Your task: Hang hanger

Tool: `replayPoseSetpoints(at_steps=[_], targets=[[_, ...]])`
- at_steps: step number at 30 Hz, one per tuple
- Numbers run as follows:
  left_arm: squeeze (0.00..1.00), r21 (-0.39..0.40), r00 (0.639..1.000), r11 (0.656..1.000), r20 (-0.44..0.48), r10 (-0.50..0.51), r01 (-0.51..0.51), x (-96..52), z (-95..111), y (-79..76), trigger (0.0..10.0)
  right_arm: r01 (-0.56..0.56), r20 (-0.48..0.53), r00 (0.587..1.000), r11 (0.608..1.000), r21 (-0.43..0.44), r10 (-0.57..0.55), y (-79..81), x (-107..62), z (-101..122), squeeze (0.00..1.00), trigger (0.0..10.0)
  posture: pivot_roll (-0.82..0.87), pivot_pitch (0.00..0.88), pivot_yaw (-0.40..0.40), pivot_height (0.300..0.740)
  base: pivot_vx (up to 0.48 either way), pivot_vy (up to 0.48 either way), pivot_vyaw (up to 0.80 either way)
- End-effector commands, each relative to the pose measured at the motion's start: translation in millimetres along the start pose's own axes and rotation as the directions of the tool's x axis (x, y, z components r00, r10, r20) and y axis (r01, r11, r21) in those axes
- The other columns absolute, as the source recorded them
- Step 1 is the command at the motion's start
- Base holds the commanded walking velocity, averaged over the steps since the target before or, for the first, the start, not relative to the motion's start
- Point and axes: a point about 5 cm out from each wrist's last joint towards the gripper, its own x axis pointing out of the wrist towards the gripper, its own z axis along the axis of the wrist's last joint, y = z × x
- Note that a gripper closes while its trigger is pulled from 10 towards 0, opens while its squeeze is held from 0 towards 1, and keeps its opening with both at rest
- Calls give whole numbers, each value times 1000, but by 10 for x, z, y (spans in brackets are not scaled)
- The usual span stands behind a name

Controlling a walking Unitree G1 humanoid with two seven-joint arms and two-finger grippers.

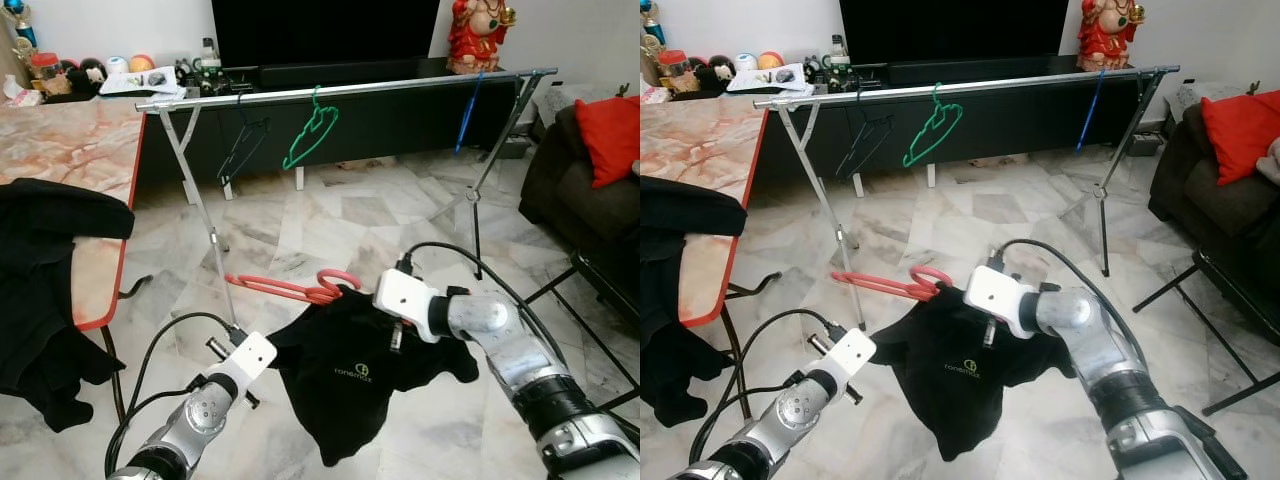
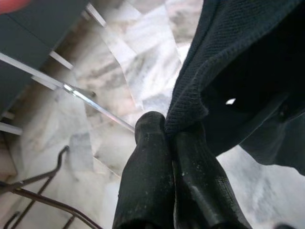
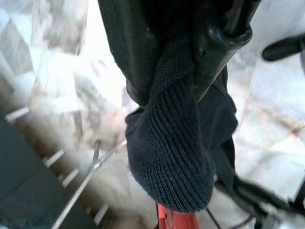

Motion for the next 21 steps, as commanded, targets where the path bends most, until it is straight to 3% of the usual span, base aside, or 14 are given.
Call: replayPoseSetpoints(at_steps=[1,12,21], targets=[[0,-16,997,1000,-69,-21,20,-63,-161,-32,0,15,-21,1000,1000,-2,-15,-20,-78,-77,0,10000,-5,77,13,740,0,0,0],[0,-26,991,998,-117,-67,64,-114,-270,-47,0,49,-197,979,998,44,-40,13,-503,-591,0,10000,-6,89,21,740,0,0,0],[0,-21,988,996,-126,-89,87,-122,-286,-45,0,-1,-231,972,991,137,33,75,-909,-821,0,10000,-5,94,31,740,0,0,0]])
